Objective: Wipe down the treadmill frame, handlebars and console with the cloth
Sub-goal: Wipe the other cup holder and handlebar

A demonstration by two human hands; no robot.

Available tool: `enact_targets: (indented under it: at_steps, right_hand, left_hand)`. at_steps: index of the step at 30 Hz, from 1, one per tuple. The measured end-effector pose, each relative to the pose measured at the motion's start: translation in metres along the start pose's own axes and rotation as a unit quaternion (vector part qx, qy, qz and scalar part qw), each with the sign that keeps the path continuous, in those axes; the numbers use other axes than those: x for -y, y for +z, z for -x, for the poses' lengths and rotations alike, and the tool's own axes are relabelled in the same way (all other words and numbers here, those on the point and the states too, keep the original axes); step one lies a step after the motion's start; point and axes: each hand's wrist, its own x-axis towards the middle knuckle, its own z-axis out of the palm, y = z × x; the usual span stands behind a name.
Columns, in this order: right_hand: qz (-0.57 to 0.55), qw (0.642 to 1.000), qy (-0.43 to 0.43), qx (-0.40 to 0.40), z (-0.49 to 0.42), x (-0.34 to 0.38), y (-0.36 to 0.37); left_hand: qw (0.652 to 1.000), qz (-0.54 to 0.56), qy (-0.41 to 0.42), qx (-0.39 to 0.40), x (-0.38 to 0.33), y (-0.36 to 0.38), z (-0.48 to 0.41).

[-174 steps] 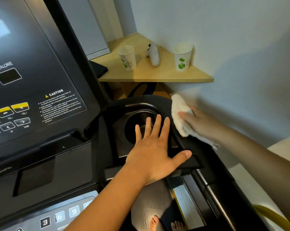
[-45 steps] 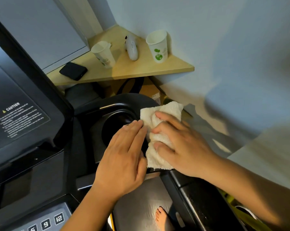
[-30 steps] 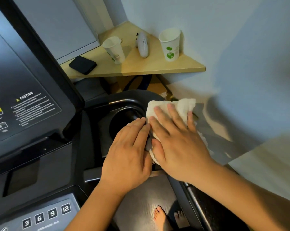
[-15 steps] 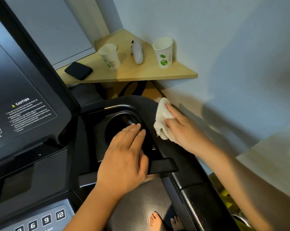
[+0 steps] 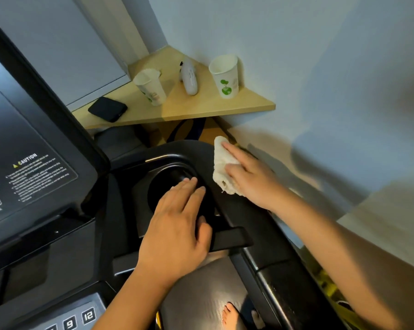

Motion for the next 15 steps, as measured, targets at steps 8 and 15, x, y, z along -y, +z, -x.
enact_targets:
  at_steps: [8, 15]
  right_hand:
    - [-0.052, 0.998, 0.024, 0.008, 0.034, -0.019, 0.001]
    - [0.319, 0.940, -0.111, 0.054, 0.113, -0.002, 0.009]
  left_hand:
    - [1.000, -0.005, -0.001, 0.004, 0.000, 0.000, 0.001]
    - [1.000, -0.010, -0.008, 0.017, 0.001, 0.003, 0.000]
